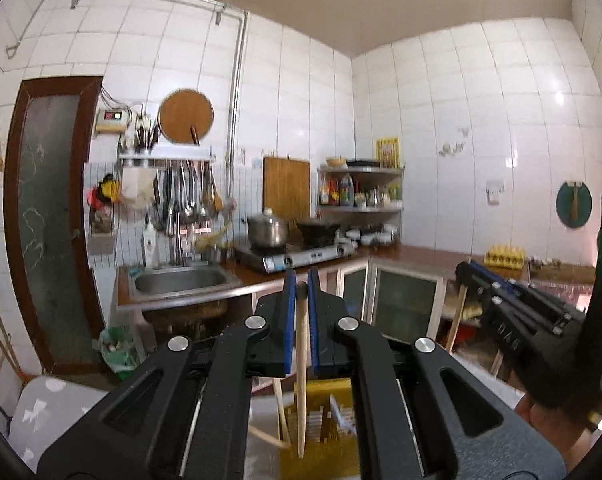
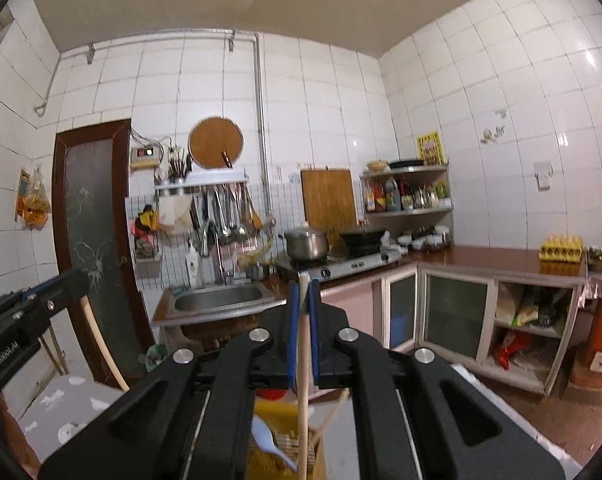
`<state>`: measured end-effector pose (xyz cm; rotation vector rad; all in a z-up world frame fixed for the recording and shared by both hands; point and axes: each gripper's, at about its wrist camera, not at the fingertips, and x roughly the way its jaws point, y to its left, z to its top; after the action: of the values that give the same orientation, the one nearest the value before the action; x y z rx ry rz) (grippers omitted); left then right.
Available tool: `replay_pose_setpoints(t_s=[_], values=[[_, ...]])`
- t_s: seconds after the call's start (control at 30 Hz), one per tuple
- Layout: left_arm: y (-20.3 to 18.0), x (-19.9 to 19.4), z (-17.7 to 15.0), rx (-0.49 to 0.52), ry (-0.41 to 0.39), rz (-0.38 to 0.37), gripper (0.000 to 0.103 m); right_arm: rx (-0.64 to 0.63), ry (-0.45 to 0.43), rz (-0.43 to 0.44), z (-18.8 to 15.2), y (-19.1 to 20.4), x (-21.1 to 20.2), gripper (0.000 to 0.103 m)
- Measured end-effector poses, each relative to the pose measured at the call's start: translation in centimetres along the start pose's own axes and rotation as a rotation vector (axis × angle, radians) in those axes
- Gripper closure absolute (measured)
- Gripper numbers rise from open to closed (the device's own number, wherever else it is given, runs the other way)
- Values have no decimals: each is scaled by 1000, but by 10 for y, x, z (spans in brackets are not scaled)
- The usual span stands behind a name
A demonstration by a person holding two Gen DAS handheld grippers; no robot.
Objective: Organize utensils
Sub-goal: 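Lower both held wooden chopsticks into the yellow holder and open both tools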
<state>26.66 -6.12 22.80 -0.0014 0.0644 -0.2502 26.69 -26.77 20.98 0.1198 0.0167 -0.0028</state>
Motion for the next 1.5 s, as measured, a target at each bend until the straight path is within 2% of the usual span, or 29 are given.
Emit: replay_pose_setpoints(t_s=[0.1, 0.27, 0.5, 0.6, 0.77, 1.03, 1.27, 1.33, 1.5], values=[[-3, 13, 4, 9, -23, 4, 98, 5, -17, -1, 5, 1, 9, 98], [0, 43, -20, 7, -13, 23, 98, -21, -49, -10, -6, 3, 25, 98], [20, 90, -74, -22, 103, 46, 98, -36, 35, -28, -53, -1, 50, 98], [29, 98, -83, -44, 134, 47, 98, -40, 65, -30, -67, -6, 54, 98], [37, 87, -68, -79, 104, 28, 98, -31, 75, -18, -73, -10, 57, 98], [28, 52, -23, -86, -33, 1, 98, -33, 40, 0, -59, -6, 50, 98], [13, 58, -10, -43, -90, 25, 98, -49, 19, -2, -52, -3, 46, 98], [10, 69, -15, -27, -73, 37, 98, -52, 27, -7, -53, -3, 48, 98], [17, 100, -55, -55, 49, 37, 98, -34, 66, -10, -65, -9, 55, 98]])
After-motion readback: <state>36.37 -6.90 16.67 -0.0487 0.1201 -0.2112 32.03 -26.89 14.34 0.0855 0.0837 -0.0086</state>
